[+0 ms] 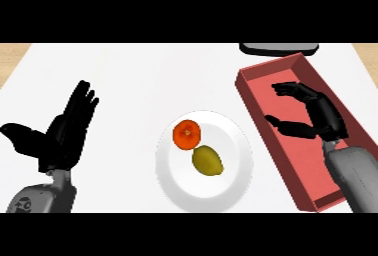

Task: Pick the lemon from the plate and place it in the cardboard box

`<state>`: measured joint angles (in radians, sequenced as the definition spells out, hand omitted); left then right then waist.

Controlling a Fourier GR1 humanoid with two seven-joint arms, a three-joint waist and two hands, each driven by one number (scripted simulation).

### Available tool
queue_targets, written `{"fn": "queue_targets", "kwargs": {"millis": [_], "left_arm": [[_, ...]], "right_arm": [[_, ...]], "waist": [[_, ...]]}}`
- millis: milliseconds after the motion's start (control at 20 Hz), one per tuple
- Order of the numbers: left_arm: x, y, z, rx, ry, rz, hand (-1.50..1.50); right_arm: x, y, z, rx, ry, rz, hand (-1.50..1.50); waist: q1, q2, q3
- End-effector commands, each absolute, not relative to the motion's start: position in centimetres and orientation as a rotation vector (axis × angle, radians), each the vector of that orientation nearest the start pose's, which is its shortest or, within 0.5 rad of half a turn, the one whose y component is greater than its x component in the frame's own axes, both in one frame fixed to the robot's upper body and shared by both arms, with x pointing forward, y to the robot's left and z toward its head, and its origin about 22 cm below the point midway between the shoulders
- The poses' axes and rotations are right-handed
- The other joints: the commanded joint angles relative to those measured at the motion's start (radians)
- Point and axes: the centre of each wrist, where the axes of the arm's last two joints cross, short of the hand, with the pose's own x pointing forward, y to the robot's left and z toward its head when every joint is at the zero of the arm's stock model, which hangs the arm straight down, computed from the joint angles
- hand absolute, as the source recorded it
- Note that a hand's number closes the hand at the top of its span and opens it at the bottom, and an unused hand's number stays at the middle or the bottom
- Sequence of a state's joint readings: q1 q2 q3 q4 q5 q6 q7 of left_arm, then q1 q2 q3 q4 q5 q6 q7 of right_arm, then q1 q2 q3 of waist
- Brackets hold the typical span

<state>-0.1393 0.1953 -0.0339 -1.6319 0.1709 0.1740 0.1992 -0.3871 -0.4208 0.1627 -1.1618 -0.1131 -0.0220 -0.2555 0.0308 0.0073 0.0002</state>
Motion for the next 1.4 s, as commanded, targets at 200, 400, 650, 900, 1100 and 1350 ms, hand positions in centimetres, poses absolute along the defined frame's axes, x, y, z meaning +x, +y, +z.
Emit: {"fn": "queue_targets", "kwargs": {"millis": [200, 400, 650, 900, 1100, 1350], "left_arm": [[26.6, 26.4, 5.5, 0.059, -1.53, 0.107, 0.0], [26.9, 24.6, 4.9, 0.08, -1.549, 0.103, 0.0], [26.5, 25.6, 4.9, 0.091, -1.553, 0.111, 0.0], [26.8, 26.3, 6.0, 0.088, -1.544, 0.114, 0.0], [27.4, 26.5, 6.3, 0.065, -1.537, 0.117, 0.0], [26.3, 27.2, 5.5, 0.061, -1.54, 0.1, 0.0]], "right_arm": [[35.9, -29.6, 10.1, -0.168, -1.721, 0.926, -1.5], [35.9, -28.5, 13.1, -0.117, -1.508, 1.255, -1.5], [36.7, -25.0, 17.0, -0.058, -1.367, 1.327, -1.5], [34.4, -20.5, 16.4, 0.067, -1.369, 1.313, -1.5], [34.4, -18.8, 17.7, 0.096, -1.367, 1.306, -1.5], [33.0, -17.4, 15.9, 0.018, -1.317, 1.324, -1.5]], "waist": [[-0.014, -0.009, -0.002], [-0.028, -0.012, -0.003], [-0.029, -0.011, -0.001], [-0.032, -0.01, -0.001], [-0.03, -0.009, -0.001], [-0.029, -0.008, 0.0]]}}
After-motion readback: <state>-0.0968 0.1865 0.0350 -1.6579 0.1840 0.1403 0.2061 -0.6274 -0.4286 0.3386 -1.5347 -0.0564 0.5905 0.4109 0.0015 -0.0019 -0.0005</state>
